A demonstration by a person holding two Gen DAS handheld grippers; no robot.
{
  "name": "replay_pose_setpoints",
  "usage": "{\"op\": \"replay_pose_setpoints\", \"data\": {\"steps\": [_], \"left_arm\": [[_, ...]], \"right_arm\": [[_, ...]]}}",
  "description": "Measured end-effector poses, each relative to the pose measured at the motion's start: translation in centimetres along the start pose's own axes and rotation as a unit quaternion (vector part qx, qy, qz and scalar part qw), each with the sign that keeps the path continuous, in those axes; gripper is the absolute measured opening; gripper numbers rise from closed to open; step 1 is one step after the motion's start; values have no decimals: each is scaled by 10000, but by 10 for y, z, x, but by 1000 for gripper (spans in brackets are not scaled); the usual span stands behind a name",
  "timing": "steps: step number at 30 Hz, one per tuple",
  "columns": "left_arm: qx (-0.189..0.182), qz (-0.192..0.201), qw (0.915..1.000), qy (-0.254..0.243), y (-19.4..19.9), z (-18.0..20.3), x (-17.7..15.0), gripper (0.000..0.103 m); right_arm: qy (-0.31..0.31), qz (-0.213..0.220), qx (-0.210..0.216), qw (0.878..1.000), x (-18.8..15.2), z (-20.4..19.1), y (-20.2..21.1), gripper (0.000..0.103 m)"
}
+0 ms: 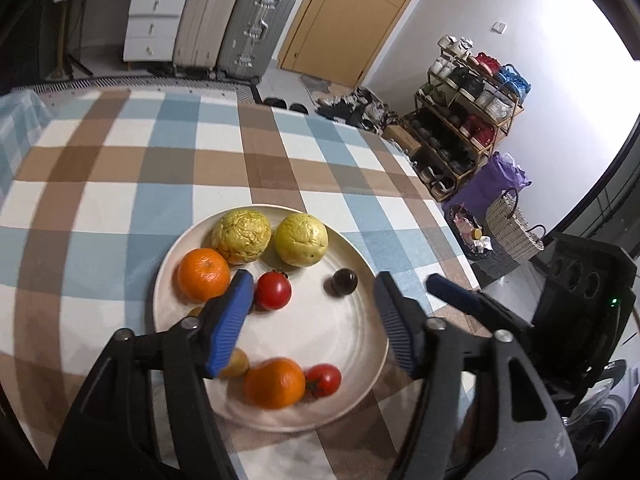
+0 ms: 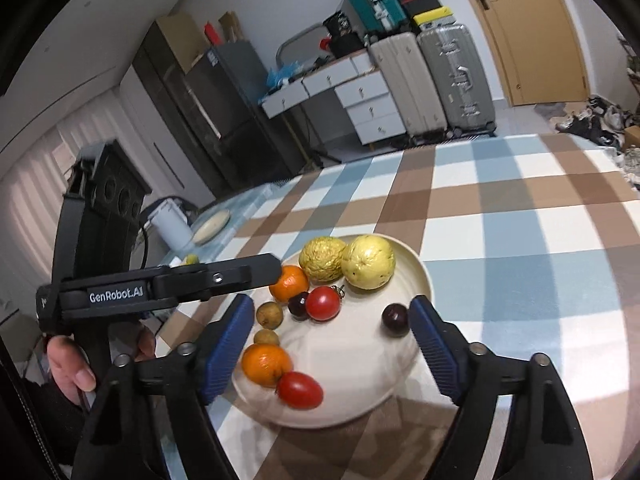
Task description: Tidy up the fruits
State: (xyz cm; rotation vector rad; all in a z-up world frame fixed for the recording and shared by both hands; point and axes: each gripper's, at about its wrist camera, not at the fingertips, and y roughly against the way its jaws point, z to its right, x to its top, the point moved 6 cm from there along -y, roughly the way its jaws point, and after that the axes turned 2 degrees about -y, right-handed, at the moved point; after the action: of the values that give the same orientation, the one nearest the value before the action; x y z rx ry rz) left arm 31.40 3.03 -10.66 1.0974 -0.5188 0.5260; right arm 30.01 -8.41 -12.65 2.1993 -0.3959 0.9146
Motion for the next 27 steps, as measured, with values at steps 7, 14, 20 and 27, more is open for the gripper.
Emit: {"op": "replay_pose_setpoints", "data": {"steps": [7,14,20,27], "left_arm": [[656,586,9960,-145,59,18,-5,95],[1096,1074,9877,-306,109,30,-13,102],[1453,1504,9760,-612,142,41,-26,102],[1558,1758,9689,-773,166,43,-48,102]], "right_arm": [[-99,416,-347,9985,0,-8,47,101],[11,1155,-411,9925,4,-28,100,103],[445,1557,-579,9851,5,-56,127,103],[773,2015,-757,9735,-2,-81,147,103]]}}
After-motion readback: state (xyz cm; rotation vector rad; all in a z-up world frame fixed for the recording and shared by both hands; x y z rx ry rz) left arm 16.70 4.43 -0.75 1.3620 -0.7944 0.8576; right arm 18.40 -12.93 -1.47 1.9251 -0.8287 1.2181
